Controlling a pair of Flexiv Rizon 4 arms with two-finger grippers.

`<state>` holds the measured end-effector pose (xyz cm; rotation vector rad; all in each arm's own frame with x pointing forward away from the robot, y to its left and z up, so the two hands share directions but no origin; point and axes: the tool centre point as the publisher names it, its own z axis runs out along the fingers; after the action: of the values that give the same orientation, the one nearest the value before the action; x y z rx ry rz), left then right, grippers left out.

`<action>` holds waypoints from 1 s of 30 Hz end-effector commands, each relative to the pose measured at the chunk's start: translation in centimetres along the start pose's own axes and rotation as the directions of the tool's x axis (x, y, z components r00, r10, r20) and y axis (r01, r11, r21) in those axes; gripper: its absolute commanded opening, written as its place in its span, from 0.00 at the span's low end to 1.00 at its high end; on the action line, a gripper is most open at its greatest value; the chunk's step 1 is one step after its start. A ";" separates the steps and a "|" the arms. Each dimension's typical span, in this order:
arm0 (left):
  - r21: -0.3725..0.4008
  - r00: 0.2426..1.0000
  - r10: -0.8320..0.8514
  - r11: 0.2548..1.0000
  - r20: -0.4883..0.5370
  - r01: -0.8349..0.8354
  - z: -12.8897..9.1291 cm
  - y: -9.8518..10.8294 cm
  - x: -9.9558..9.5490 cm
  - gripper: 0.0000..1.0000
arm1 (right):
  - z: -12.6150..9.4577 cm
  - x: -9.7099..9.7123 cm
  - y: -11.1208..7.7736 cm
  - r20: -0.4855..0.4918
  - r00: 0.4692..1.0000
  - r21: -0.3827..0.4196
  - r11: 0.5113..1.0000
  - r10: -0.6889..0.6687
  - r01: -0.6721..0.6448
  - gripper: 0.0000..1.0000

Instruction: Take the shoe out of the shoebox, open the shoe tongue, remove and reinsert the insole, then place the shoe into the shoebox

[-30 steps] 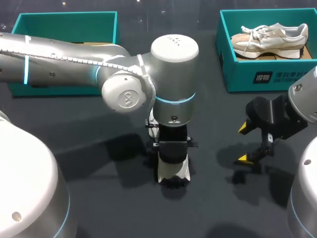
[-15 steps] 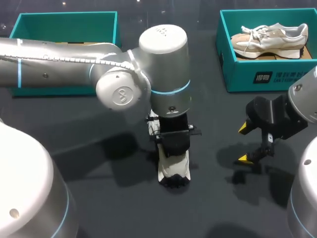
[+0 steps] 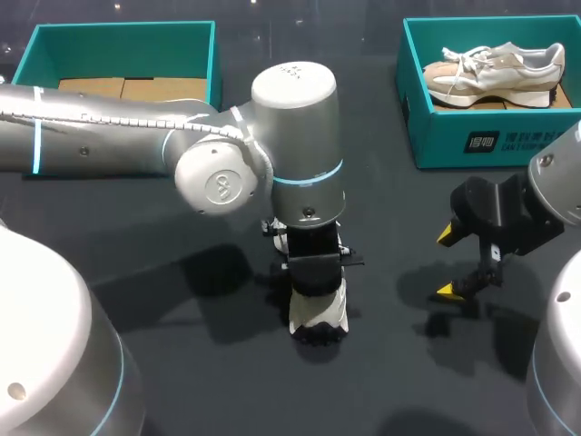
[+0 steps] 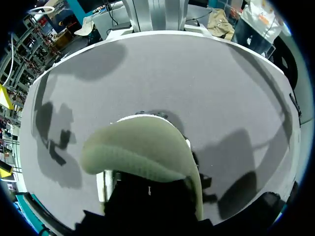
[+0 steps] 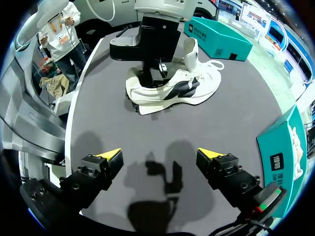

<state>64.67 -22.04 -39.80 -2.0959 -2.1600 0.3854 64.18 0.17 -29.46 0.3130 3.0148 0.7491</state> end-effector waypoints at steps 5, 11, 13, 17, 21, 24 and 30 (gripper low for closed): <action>-0.092 0.998 -0.021 0.995 0.057 0.026 -1.9 2.3 1.5 0.00 | 0.0 0.2 -0.1 0.004 1.000 0.001 1.000 0.000 0.000 1.00; -0.119 0.995 0.029 0.993 0.099 -0.017 -5.8 1.6 1.4 0.00 | 0.0 0.2 -0.1 0.004 1.000 0.001 1.000 0.000 0.000 1.00; -0.124 0.993 0.045 0.992 0.105 -0.032 -6.5 1.4 1.1 0.00 | 0.0 0.2 -0.1 0.004 1.000 0.001 1.000 0.000 0.000 1.00; -0.195 0.994 0.059 0.980 0.094 -0.040 -7.1 1.1 0.2 0.00 | 0.0 0.2 -0.1 0.004 1.000 0.001 1.000 0.000 0.000 1.00; -0.259 0.997 0.042 0.966 0.070 -0.023 -6.6 1.5 -0.3 0.00 | 0.0 0.2 -0.1 0.004 1.000 0.001 1.000 0.000 0.000 1.00; -0.292 0.998 0.024 0.956 0.054 -0.008 -6.1 2.1 -0.4 0.00 | 0.0 0.2 -0.1 0.004 1.000 0.001 1.000 0.000 0.000 1.00; -0.314 0.999 -0.012 0.949 0.036 0.023 -5.9 3.2 -0.5 0.13 | 0.0 0.2 -0.1 0.004 1.000 0.001 1.000 0.000 0.000 1.00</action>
<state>68.96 -21.06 -34.56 -2.2537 -2.3920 0.0998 64.16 0.16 -29.45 0.3134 3.0146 0.7490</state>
